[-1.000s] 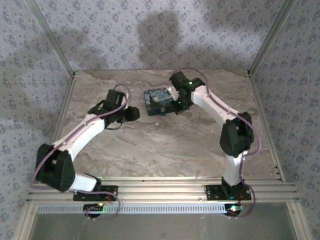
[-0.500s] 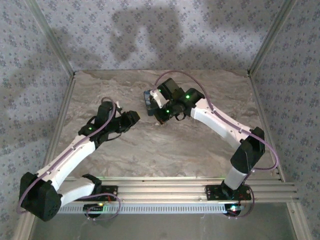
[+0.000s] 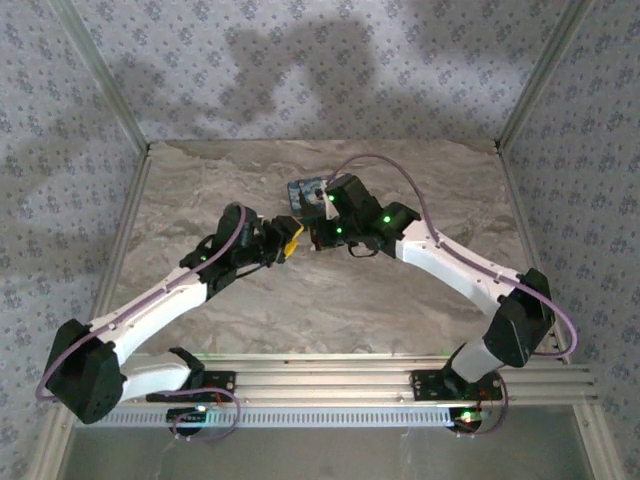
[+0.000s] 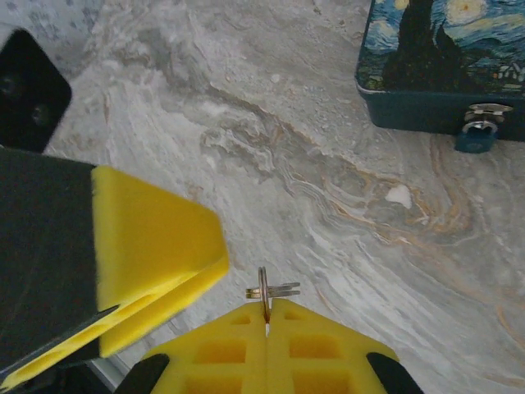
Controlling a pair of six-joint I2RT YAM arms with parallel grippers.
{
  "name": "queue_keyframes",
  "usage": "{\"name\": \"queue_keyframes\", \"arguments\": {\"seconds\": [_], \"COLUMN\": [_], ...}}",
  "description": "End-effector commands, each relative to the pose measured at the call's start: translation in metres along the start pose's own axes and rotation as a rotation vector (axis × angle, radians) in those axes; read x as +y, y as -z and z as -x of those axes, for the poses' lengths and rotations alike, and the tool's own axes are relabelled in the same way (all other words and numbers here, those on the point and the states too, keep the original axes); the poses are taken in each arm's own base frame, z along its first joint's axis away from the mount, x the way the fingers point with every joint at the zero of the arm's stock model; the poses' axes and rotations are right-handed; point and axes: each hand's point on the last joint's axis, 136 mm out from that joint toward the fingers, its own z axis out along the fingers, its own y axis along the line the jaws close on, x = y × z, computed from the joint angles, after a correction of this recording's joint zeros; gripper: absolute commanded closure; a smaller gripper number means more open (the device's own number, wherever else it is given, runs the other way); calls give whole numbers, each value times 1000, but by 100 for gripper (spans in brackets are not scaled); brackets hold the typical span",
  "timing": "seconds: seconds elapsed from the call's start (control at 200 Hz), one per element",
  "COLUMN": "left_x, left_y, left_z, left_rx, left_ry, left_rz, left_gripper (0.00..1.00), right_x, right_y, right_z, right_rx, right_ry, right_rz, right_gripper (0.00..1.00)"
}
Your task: Unlock a padlock with a key
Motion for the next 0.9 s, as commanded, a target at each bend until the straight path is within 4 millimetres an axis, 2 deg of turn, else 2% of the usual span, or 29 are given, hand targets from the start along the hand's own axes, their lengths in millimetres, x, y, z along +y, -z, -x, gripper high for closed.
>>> {"name": "queue_keyframes", "arguments": {"seconds": [0.0, 0.105, 0.265, 0.375, 0.455, 0.555, 0.764, 0.899], "left_x": [-14, -16, -14, -13, -12, -10, -30, -32], "left_y": [-8, -15, -18, -20, -21, -23, -24, -16], "left_z": [2, -1, -6, -7, -7, -5, -15, -11], "left_rx": [-17, -3, 20, 30, 33, 38, 141, 128], "left_ry": [132, 170, 210, 229, 231, 230, 126, 25], "left_rz": [-66, -81, -77, -81, -83, -88, -130, -132], "left_gripper": [51, 51, 48, 50, 56, 69, 100, 100], "right_x": [16, 20, 15, 17, 20, 24, 23, 21], "right_y": [8, 7, 7, 8, 10, 15, 14, 22], "right_z": [17, 17, 17, 16, 15, 13, 0, 1], "right_rx": [-100, -113, -135, -146, -155, -161, -128, -144], "right_ry": [-63, -57, -42, -36, -31, -12, 31, 43], "right_rz": [54, 70, 42, 60, 76, 98, 103, 94], "right_gripper": [100, 100, 100, 100, 100, 100, 100, 100]}}
